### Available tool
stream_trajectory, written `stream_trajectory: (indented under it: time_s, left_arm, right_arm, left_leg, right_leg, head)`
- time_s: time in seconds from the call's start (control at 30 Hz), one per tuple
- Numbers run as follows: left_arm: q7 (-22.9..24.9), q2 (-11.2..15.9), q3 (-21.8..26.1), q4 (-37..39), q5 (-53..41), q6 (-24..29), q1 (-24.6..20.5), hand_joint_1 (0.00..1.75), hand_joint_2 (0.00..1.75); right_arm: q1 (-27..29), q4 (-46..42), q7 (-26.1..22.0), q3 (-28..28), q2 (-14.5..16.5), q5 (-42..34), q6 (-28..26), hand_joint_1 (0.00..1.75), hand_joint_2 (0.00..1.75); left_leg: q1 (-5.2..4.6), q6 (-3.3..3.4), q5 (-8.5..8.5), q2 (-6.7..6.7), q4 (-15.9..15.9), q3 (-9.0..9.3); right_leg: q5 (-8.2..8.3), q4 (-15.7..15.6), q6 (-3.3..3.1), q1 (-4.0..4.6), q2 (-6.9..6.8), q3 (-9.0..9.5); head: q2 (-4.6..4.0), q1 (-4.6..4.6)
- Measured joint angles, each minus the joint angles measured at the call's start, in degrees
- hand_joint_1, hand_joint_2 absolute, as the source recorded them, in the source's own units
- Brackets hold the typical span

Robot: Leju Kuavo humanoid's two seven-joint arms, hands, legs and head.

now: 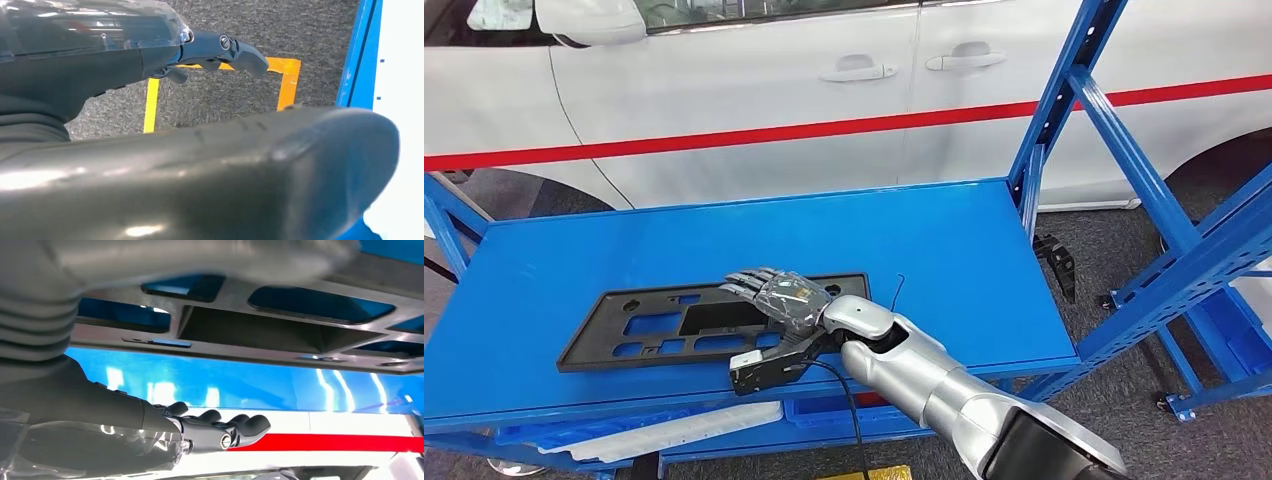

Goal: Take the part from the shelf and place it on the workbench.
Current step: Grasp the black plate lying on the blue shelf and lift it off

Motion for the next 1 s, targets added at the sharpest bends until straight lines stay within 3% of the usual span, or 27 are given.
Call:
stream_trajectory:
  time_s: [0.07, 0.1, 0.17, 0.23, 0.27, 0.4, 0.47, 0.53, 0.57, 0.6, 0.63, 0.7, 0.77, 0.9, 0.93, 1.0]
  left_arm:
    - [0.18, 0.01, 0.01, 0.00, 0.04, 0.03, 0.06, 0.00, 0.00]
    - [0.26, 0.00, 0.01, 0.00, 0.07, 0.07, 0.07, 0.00, 0.00]
    - [0.35, 0.02, 0.02, 0.00, 0.15, 0.21, 0.06, 0.00, 0.00]
    - [0.36, 0.11, 0.02, 0.00, 0.26, 0.31, -0.01, 0.00, 0.00]
    - [0.33, 0.16, 0.02, 0.00, 0.33, 0.33, -0.04, 0.00, 0.00]
    - [0.16, 0.17, 0.04, 0.00, 0.62, 0.36, 0.08, 0.00, 0.00]
    - [-0.01, 0.14, 0.03, 0.00, 0.62, 0.35, 0.05, 0.00, 0.00]
    - [-0.13, 0.13, 0.03, 0.00, 0.63, 0.35, 0.10, 0.00, 0.00]
    - [-0.16, 0.13, 0.04, 0.00, 0.65, 0.35, 0.18, 0.00, 0.00]
    - [-0.16, 0.13, 0.04, 0.00, 0.66, 0.35, 0.25, 0.00, 0.00]
    - [-0.17, 0.13, 0.04, 0.00, 0.65, 0.34, 0.30, 0.00, 0.00]
    - [-0.21, 0.12, 0.03, 0.00, 0.63, 0.33, 0.31, 0.00, 0.00]
    - [-0.30, 0.12, 0.01, 0.00, 0.62, 0.31, 0.26, 0.00, 0.00]
    - [-0.45, 0.12, 0.02, 0.00, 0.63, 0.23, 0.20, 0.00, 0.00]
    - [-0.50, 0.12, 0.02, 0.00, 0.65, 0.22, 0.19, 0.00, 0.00]
    - [-0.55, 0.12, 0.02, 0.00, 0.72, 0.22, 0.23, 0.00, 0.00]
  right_arm:
    - [0.07, 0.74, 0.46, 0.02, 0.37, 0.36, -0.40, 0.00, 1.75]
    - [0.09, 1.12, 0.68, 0.03, 0.56, 0.58, -0.54, 0.00, 1.75]
    - [0.03, 1.84, 0.95, 0.05, 1.10, 0.85, -0.59, 0.00, 1.75]
    - [-0.11, 2.55, 0.82, 0.09, 1.72, 0.91, -0.43, 0.00, 1.75]
    - [-0.14, 2.91, 0.57, 0.14, 1.93, 0.90, -0.31, 0.00, 1.75]
    - [-0.11, 3.99, -0.37, 0.68, 2.48, 0.89, -0.13, 0.00, 1.75]
    - [-0.14, 4.37, -0.61, 0.98, 2.55, 0.90, 0.10, 0.00, 1.75]
    - [0.11, 4.78, -0.80, 1.35, 2.45, 0.91, 0.40, 0.00, 1.75]
    - [0.32, 4.98, -0.90, 1.49, 2.38, 0.92, 0.48, 0.00, 1.75]
    - [0.49, 5.15, -1.01, 1.63, 2.30, 0.92, 0.49, 0.00, 1.75]
    - [0.56, 5.26, -1.10, 1.73, 2.24, 0.93, 0.48, 0.00, 1.75]
    - [0.51, 5.34, -1.25, 1.87, 2.18, 0.93, 0.43, 0.00, 1.75]
    - [0.44, 5.33, -1.41, 1.92, 2.14, 0.91, 0.38, 0.00, 1.75]
    - [0.32, 5.20, -1.75, 1.94, 1.98, 0.89, 0.38, 0.00, 1.75]
    - [0.28, 5.15, -1.80, 1.94, 1.96, 0.87, 0.48, 0.00, 1.75]
    - [0.27, 5.09, -1.90, 1.96, 1.90, 0.81, 0.77, 0.00, 1.75]
  left_leg:
    - [-0.01, -0.04, -1.37, 0.00, 5.69, -3.32]
    - [-0.02, 0.09, -0.42, 0.00, 5.52, -3.59]
    - [-0.13, 0.72, 4.01, 0.00, -1.00, -1.04]
    - [-0.50, 1.51, 6.92, 0.04, -8.15, 2.19]
    - [-0.68, 1.78, 7.25, 0.04, -9.88, 2.97]
    - [-0.53, 2.63, 7.54, 0.03, -11.38, 3.65]
    - [-0.20, 3.07, 7.87, 0.12, -11.96, 3.97]
    - [-0.19, 3.19, 7.88, 0.13, -11.99, 3.97]
    - [-0.18, 3.18, 7.85, 0.12, -11.96, 3.96]
    - [-0.17, 3.13, 7.80, 0.11, -11.90, 3.97]
    - [-0.14, 3.01, 7.71, 0.08, -11.79, 4.01]
    - [-0.16, 2.58, 7.37, 0.01, -11.40, 4.06]
    - [-0.34, 1.98, 6.99, -0.04, -10.98, 3.96]
    - [-0.19, 0.71, 6.22, -0.01, -10.53, 3.91]
    - [-0.12, 0.47, 5.21, 0.01, -9.13, 3.37]
    - [-0.03, 0.13, 1.82, 0.05, -2.85, 0.62]
  right_leg:
    - [-0.17, 0.03, -0.21, 0.25, 0.01, 0.12]
    - [-0.24, 0.04, -0.26, 0.37, 0.05, 0.22]
    - [-0.44, 0.04, -0.26, 0.59, 0.21, 0.61]
    - [-0.65, 0.10, 0.00, 0.87, 0.32, 0.85]
    - [-0.69, 0.11, 0.22, 0.92, 0.34, 0.86]
    - [-1.26, 0.68, 1.44, 0.84, 0.18, 0.67]
    - [-3.85, 5.04, 2.02, 0.75, 0.11, -1.28]
    - [-7.07, 12.51, 2.46, 0.45, 0.08, -4.99]
    - [-7.65, 15.05, 2.64, 0.26, 0.06, -6.36]
    - [-7.15, 15.61, 2.78, 0.06, 0.03, -6.81]
    - [-5.58, 13.72, 2.87, -0.11, -0.01, -6.02]
    - [-1.88, 5.94, 2.86, -0.33, -0.16, -2.27]
    - [-0.44, 0.96, 2.36, -0.22, -0.17, 0.08]
    - [-0.42, 0.21, 0.84, -0.02, -0.03, 0.41]
    - [-0.33, 0.04, 0.48, -0.10, -0.07, 0.53]
    - [-0.32, -0.12, 0.01, -0.11, -0.15, 0.65]
  head:
    - [0.00, 0.00]
    - [0.00, -0.01]
    - [0.00, 0.00]
    - [0.00, 0.00]
    - [0.00, 0.01]
    - [0.00, 0.01]
    - [0.00, 0.02]
    - [0.00, 0.02]
    - [0.00, 0.02]
    - [0.00, 0.02]
    - [0.00, 0.02]
    - [0.00, 0.02]
    - [0.00, 0.02]
    - [0.00, 0.01]
    - [0.00, 0.01]
    - [0.00, 0.01]
